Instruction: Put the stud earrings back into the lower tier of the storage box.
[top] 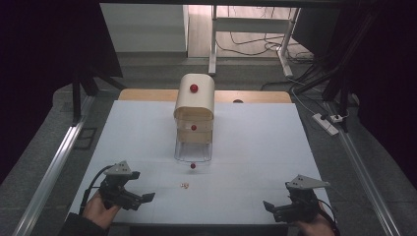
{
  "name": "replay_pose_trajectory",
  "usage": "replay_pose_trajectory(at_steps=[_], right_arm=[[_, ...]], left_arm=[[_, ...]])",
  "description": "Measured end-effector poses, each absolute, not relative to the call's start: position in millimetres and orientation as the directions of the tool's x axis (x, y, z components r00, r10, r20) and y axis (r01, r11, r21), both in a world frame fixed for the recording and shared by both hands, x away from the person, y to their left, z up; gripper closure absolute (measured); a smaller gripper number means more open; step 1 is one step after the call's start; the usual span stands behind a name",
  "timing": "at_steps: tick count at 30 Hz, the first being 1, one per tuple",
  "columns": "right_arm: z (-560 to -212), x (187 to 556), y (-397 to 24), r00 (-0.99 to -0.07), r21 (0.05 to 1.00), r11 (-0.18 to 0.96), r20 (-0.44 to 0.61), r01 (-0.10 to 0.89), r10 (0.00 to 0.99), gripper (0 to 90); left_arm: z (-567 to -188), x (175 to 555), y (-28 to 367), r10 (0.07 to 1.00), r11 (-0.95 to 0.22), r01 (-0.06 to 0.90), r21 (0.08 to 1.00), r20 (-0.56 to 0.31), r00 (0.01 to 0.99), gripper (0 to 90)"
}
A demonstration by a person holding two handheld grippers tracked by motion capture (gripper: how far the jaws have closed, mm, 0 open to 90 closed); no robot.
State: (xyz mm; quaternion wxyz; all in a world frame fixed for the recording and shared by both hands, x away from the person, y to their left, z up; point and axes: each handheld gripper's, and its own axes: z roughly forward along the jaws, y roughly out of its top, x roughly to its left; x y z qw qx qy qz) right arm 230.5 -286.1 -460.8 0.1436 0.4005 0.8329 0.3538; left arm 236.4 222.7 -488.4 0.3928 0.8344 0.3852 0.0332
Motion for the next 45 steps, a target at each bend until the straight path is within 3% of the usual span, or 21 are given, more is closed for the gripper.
replay_pose_trajectory(at_steps=[28,45], right_arm=[[-461.0,230.2,-284.4,-0.643,0.7,0.441,0.035,0.562,0.765,0.0],[-461.1,229.8,-283.8,-0.649,0.7,0.448,0.029,0.556,0.761,0.0]], left_arm=[[-503.8,270.9,167.8,0.643,-0.512,0.573,0.64,-0.157,0.749,0.0],[-519.2,288.4,135.9,0.591,-0.622,0.542,0.565,-0.115,0.799,0.0]])
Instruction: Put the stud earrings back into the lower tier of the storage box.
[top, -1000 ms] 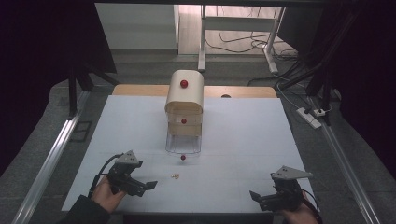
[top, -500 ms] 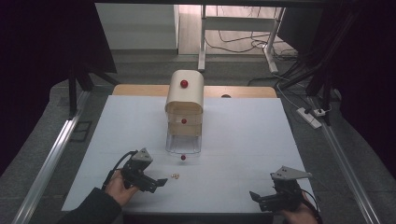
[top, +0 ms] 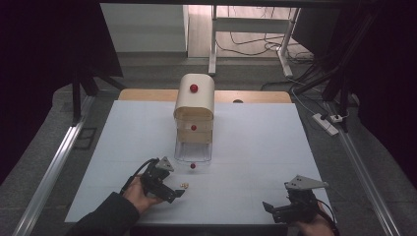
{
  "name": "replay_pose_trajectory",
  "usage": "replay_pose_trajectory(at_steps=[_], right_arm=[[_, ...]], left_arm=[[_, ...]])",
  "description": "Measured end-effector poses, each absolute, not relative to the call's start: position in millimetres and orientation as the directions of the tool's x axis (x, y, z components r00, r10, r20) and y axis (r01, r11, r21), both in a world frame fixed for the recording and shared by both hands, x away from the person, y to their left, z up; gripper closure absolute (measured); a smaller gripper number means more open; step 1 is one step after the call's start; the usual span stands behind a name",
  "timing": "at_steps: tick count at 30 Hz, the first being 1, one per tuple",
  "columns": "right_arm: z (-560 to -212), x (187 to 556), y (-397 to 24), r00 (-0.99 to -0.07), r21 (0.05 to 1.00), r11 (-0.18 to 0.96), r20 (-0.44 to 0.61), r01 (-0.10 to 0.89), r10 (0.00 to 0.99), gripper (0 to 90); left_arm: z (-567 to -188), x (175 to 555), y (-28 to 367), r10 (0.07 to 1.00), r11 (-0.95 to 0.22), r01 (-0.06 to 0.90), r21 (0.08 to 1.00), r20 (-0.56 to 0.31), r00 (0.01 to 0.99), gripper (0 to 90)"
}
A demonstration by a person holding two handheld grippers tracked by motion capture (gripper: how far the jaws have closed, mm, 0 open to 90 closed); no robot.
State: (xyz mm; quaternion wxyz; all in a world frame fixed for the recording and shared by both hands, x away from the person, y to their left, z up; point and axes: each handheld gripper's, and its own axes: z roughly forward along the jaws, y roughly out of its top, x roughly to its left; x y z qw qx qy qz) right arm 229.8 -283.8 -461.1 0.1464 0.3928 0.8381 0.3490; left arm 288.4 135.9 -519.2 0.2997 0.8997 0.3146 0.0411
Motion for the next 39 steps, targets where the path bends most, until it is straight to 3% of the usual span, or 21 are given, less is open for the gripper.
replay_pose_trajectory(at_steps=[8,20,28,32,39], right_arm=[[-461.0,229.4,-283.5,-0.655,0.697,0.459,0.02,0.551,0.755,0.0],[-461.1,229.2,-282.7,-0.656,0.695,0.461,0.02,0.552,0.755,0.0],[-461.3,229.2,-282.5,-0.658,0.695,0.462,0.021,0.551,0.753,0.0],[-461.2,229.2,-282.5,-0.657,0.694,0.463,0.019,0.551,0.753,0.0],[-461.1,228.8,-282.6,-0.658,0.696,0.463,0.018,0.549,0.753,0.0]], left_arm=[[-524.3,292.1,129.4,0.574,-0.65,0.531,0.543,-0.107,0.812,5.5],[-524.1,293.0,124.8,0.55,-0.69,0.488,0.534,-0.05,0.833,50.3],[-523.7,292.4,118.8,0.524,-0.71,0.454,0.539,-0.028,0.851,65.8],[-523.1,291.8,116.3,0.508,-0.719,0.446,0.534,-0.034,0.86,79.3],[-521.3,293.8,118.0,0.539,-0.695,0.485,0.531,-0.061,0.84,81.3]])
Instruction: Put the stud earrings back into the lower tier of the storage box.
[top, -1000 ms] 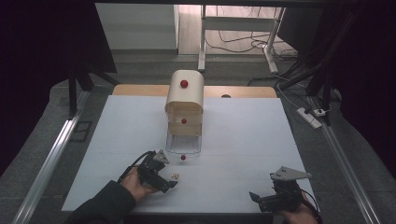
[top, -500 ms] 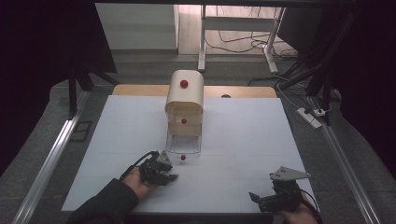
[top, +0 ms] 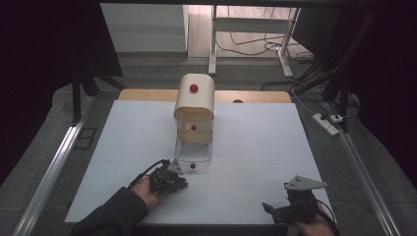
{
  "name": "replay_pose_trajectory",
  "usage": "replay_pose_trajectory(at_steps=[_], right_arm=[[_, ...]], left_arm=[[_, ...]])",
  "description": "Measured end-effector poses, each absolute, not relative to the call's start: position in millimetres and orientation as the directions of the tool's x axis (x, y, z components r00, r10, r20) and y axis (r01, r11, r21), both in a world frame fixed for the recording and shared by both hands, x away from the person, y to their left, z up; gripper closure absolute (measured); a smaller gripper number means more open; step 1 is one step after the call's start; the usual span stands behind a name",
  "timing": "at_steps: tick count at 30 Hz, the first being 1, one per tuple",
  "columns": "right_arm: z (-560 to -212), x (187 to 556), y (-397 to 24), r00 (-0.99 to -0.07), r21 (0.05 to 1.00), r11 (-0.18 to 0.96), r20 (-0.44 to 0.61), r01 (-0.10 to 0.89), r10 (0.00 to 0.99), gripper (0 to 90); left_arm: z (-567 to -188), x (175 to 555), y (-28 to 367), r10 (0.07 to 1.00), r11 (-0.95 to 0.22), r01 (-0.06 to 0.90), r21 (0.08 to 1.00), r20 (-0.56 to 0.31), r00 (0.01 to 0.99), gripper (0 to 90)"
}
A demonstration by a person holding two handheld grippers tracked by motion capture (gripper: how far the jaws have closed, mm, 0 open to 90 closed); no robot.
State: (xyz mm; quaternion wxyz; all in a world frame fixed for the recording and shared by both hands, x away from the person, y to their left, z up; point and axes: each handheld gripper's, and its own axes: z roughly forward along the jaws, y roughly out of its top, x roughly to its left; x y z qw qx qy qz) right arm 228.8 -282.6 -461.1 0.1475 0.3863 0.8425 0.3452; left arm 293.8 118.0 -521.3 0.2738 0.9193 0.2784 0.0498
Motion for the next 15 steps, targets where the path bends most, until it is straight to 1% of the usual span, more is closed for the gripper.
replay_pose_trajectory(at_steps=[15], right_arm=[[-461.0,228.7,-283.1,-0.659,0.696,0.463,0.019,0.549,0.752,0.0]], left_arm=[[-504.5,295.9,131.2,0.581,-0.611,0.51,0.605,-0.095,0.809,81.2]])
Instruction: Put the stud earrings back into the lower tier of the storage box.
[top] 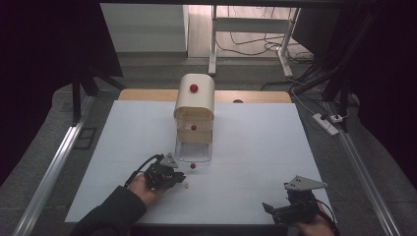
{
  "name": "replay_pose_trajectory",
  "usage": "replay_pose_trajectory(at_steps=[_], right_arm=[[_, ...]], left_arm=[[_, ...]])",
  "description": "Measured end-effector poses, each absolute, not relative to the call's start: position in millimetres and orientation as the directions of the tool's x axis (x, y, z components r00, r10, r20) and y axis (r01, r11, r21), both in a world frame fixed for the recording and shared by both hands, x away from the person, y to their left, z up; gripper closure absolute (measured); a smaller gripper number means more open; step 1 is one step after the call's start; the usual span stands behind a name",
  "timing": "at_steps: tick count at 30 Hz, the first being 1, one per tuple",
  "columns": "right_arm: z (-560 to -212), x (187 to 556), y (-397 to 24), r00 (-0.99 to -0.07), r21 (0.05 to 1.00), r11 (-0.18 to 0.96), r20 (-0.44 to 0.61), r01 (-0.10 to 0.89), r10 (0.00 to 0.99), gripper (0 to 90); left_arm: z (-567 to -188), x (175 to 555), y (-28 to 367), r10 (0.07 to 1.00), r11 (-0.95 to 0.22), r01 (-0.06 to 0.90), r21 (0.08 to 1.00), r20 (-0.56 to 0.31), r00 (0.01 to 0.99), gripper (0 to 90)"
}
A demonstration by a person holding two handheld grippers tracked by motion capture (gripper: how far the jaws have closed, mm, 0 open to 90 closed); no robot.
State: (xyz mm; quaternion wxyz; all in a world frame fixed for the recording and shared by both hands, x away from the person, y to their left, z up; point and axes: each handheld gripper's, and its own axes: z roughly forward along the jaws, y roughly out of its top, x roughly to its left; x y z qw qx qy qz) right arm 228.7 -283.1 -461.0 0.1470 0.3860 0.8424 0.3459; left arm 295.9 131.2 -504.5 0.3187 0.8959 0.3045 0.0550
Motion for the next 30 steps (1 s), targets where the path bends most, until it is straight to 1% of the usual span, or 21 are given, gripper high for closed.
replay_pose_trajectory(at_steps=[7,30], right_arm=[[-461.1,228.8,-283.4,-0.658,0.696,0.462,0.021,0.549,0.752,0.0],[-461.3,228.8,-282.9,-0.658,0.693,0.465,0.019,0.551,0.752,0.0]], left_arm=[[-495.6,296.3,137.3,0.601,-0.565,0.525,0.636,-0.118,0.79,81.0],[-476.7,307.1,142.4,0.634,-0.498,0.501,0.708,-0.098,0.767,80.3]])
